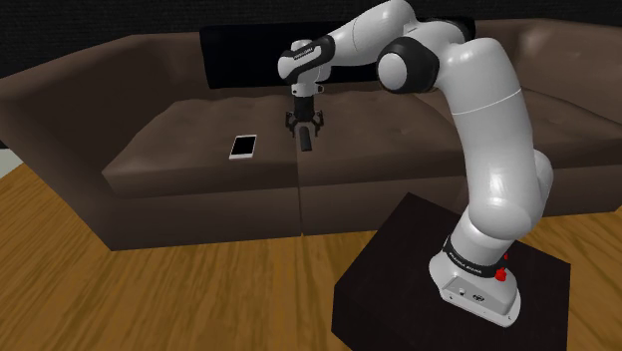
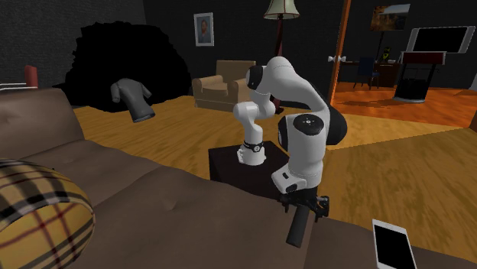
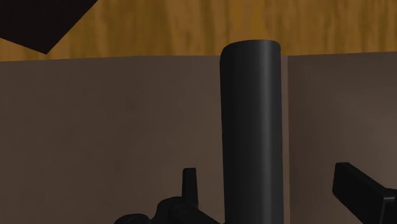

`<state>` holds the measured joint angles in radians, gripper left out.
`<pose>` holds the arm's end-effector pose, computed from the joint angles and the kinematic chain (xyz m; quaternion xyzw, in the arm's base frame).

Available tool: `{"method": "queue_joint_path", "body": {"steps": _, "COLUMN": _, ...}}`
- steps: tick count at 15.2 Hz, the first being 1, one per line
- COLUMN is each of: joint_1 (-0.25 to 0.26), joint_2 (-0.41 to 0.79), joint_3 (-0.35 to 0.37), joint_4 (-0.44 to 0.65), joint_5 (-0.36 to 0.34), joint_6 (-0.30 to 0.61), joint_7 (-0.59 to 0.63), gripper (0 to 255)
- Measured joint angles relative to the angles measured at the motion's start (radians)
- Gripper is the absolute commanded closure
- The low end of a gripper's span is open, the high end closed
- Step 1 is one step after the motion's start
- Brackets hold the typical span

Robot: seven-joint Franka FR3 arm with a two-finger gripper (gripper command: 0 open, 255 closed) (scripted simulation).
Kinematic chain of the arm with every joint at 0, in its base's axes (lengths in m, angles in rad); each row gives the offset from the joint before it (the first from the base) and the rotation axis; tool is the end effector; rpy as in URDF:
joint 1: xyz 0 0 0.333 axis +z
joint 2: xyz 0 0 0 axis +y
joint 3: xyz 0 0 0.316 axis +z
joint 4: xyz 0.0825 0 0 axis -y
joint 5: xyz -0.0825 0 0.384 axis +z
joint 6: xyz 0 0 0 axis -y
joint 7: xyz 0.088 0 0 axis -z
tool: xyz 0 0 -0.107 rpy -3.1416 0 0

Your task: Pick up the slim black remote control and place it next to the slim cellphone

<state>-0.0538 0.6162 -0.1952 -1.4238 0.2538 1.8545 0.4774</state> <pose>0.6859 -0.1293 0.3281 -0.9172 0.3843 0.0921 0.0506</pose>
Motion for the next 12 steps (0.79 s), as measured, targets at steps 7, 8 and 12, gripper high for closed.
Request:
{"method": "queue_joint_path", "body": {"steps": 7, "joint_1": -0.015, "joint_2": -0.005, "joint_3": -0.005, "joint_4": 0.11, "joint_5": -0.008, "joint_6": -0.113, "joint_7": 0.01, "gripper": 0}}
{"method": "queue_joint_path", "body": {"steps": 8, "joint_1": -0.015, "joint_2": -0.006, "joint_3": -0.005, "joint_4": 0.113, "joint_5": -0.008, "joint_6": -0.117, "joint_7": 0.01, "gripper": 0}}
{"method": "queue_joint_path", "body": {"steps": 12, "joint_1": -0.016, "joint_2": -0.006, "joint_3": -0.005, "joint_4": 0.117, "joint_5": -0.008, "joint_6": -0.122, "joint_7": 0.011, "gripper": 0}}
